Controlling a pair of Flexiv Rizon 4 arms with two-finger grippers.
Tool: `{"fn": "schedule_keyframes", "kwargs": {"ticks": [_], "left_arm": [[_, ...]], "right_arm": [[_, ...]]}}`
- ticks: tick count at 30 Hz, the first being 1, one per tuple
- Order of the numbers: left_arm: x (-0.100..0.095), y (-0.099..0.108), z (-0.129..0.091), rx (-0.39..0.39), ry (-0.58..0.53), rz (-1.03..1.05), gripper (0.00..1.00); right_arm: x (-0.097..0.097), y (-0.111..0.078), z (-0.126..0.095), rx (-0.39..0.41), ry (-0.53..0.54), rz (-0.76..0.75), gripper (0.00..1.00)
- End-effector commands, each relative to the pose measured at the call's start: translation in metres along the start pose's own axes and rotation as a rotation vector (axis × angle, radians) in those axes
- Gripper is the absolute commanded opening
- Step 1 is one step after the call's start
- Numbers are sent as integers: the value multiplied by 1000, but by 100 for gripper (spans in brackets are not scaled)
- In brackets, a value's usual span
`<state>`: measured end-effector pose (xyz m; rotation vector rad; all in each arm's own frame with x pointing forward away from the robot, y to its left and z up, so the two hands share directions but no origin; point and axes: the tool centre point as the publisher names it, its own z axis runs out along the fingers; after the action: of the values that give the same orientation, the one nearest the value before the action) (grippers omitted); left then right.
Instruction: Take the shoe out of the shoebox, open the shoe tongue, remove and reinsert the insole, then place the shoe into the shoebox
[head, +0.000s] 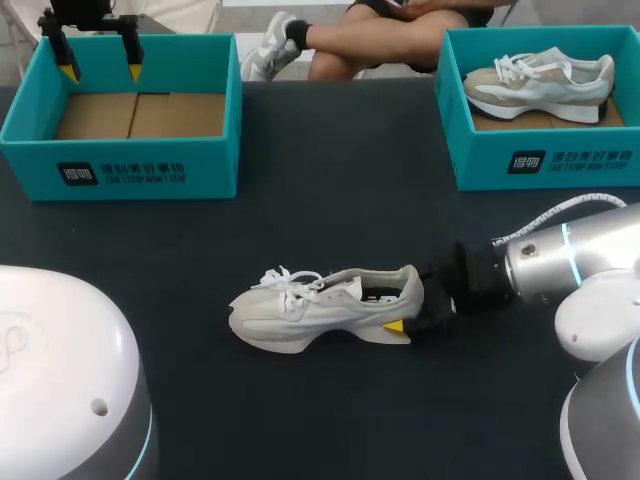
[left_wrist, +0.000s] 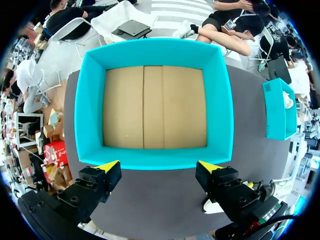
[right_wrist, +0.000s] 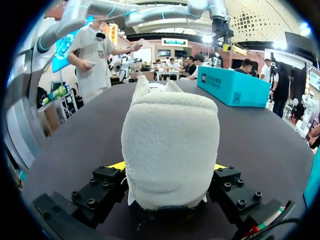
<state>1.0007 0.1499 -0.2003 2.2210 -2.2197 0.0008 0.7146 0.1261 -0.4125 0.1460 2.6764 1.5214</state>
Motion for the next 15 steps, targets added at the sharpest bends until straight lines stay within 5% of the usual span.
{"fn": "schedule_keyframes", "kwargs": {"ticks": [1, 15], "left_arm": [[0, 0, 0, 0, -1, 0, 100], [66, 41, -12, 26, 35, -168, 100]], "right_arm": [[0, -3, 6, 6, -3, 1, 0], [0, -3, 6, 6, -3, 1, 0]]}}
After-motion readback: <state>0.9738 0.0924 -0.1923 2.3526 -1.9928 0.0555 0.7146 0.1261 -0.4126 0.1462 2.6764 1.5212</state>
